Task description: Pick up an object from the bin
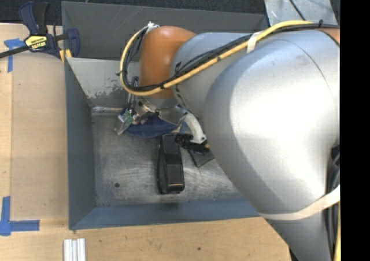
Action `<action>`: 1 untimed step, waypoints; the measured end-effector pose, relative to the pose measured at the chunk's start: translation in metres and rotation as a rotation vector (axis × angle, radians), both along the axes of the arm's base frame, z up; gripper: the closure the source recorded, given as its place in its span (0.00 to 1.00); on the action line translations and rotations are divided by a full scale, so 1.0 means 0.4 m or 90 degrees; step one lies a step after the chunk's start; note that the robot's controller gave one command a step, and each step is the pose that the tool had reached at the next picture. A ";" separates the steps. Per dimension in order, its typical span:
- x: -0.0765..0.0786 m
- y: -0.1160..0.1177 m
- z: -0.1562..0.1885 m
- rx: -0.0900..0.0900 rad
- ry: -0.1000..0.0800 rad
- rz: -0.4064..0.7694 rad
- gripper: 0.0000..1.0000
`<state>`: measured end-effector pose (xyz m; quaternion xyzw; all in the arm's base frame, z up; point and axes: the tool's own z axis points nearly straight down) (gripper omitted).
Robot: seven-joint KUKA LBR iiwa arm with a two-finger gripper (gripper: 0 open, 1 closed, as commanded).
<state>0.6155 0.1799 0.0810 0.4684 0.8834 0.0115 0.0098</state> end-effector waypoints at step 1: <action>0.003 -0.005 0.004 -0.002 -0.002 0.000 1.00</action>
Offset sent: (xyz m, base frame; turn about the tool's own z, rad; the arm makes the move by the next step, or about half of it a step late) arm 0.0000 0.0000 0.0000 0.0000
